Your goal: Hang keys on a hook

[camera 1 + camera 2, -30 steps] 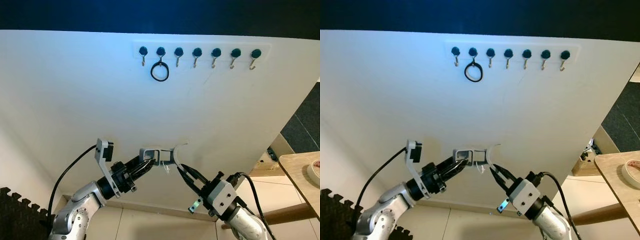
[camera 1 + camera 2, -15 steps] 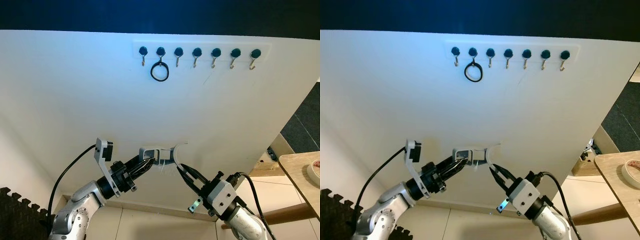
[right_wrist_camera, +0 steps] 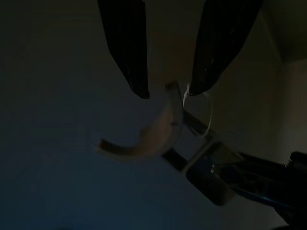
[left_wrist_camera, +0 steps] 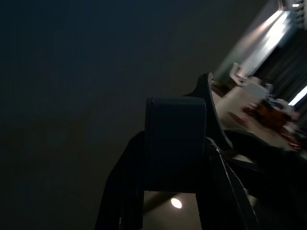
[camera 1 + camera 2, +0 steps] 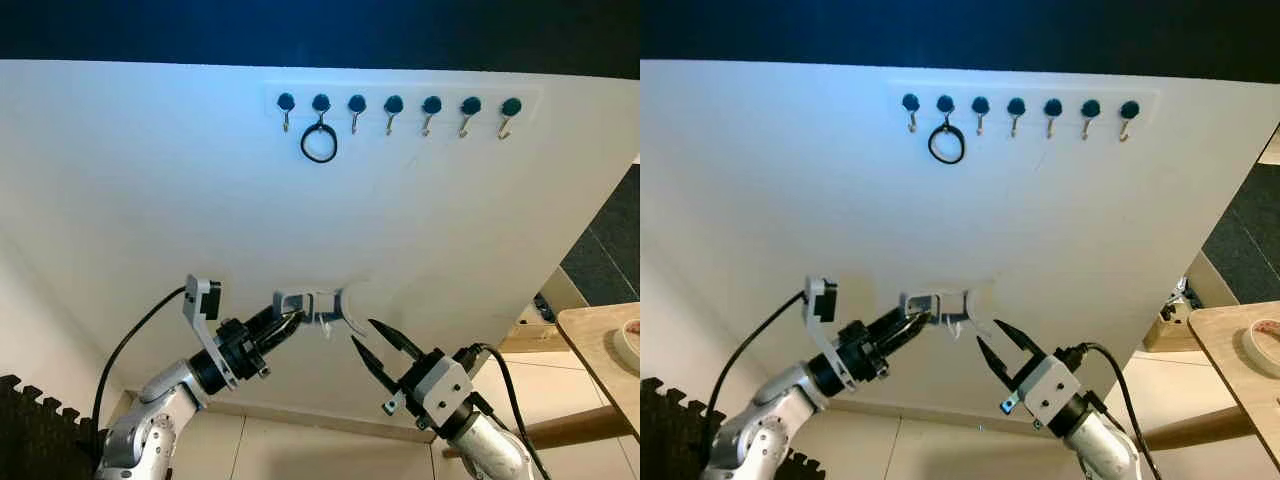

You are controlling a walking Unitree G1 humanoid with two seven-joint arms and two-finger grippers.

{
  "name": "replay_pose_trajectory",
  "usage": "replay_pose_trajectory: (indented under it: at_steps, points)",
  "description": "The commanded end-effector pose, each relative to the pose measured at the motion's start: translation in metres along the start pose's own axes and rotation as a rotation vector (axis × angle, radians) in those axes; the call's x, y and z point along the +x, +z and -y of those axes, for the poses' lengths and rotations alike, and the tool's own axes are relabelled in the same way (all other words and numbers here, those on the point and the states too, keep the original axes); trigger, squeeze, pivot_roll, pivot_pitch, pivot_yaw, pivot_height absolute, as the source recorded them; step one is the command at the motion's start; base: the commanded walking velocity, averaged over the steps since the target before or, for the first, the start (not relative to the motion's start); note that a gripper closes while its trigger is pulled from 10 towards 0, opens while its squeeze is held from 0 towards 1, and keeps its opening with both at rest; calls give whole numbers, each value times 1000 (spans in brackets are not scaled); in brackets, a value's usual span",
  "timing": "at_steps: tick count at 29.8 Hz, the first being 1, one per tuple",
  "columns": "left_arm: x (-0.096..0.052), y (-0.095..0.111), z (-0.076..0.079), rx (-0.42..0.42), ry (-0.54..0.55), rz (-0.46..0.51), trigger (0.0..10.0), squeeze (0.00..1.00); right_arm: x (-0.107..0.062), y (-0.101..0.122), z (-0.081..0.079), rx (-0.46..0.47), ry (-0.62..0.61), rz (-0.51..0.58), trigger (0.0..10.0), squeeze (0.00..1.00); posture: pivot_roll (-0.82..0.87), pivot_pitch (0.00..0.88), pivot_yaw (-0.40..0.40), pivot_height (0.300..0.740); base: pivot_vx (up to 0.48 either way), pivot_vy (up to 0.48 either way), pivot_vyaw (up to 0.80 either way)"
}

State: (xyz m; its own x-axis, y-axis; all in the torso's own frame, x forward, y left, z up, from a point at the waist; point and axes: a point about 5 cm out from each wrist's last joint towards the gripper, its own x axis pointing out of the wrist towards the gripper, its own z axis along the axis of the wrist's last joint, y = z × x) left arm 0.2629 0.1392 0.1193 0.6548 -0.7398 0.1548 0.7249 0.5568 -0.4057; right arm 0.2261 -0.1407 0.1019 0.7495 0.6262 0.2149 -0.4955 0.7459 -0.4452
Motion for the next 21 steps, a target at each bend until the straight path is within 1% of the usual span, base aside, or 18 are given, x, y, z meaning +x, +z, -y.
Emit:
replay_pose_trajectory:
  at_steps: [1,2,4,5,7,10,11,12,14,15,16,18,19,21]
  points:
    - [-3,6,-14,62,115,53,0,0,-12,-11,7,-24,-72,-53,10000,0,40,55,20,740,0,0,0]
    - [-3,6,-14,62,115,53,0,0,-12,-11,7,-24,-72,-53,10000,0,40,55,20,740,0,0,0]
    - [-5,12,-21,100,176,87,0,0,-23,-21,11,-19,-129,-110,10000,0,39,57,18,740,0,0,0]
    - [-5,12,-21,100,176,87,0,0,-23,-21,11,-19,-129,-110,10000,0,39,57,18,740,0,0,0]
    - [-8,16,-26,142,213,107,0,0,-37,-36,12,-7,-162,-197,10000,0,36,59,19,740,0,0,0]
    - [-9,21,-23,160,197,127,0,0,-63,-59,12,5,-220,-353,10000,0,33,63,19,740,0,0,0]
    - [-9,21,-23,160,197,127,0,0,-63,-59,12,5,-220,-353,10000,0,33,63,19,740,0,0,0]
    - [-8,21,-20,177,187,123,0,0,-70,-66,11,3,-241,-406,10000,0,29,64,19,740,0,0,0]
    - [-8,21,-20,177,187,123,0,0,-70,-66,11,3,-241,-406,10000,0,29,64,19,740,0,0,0]
    - [0,22,-7,260,121,95,0,0,-84,-83,0,26,-259,-534,10000,0,22,68,24,740,0,0,0]
    - [5,23,0,301,87,87,0,0,-89,-90,-6,34,-258,-584,10000,0,22,68,24,740,0,0,0]
    - [11,26,10,363,48,94,0,0,-92,-97,-15,46,-249,-639,10000,0,22,71,24,740,0,0,0]
    - [13,28,13,385,41,105,0,0,-92,-99,-18,50,-246,-651,10000,0,22,71,24,740,0,0,0]
    - [19,33,23,418,1,131,0,0,-90,-102,-29,80,-226,-671,10000,0,23,71,23,740,0,0,0]
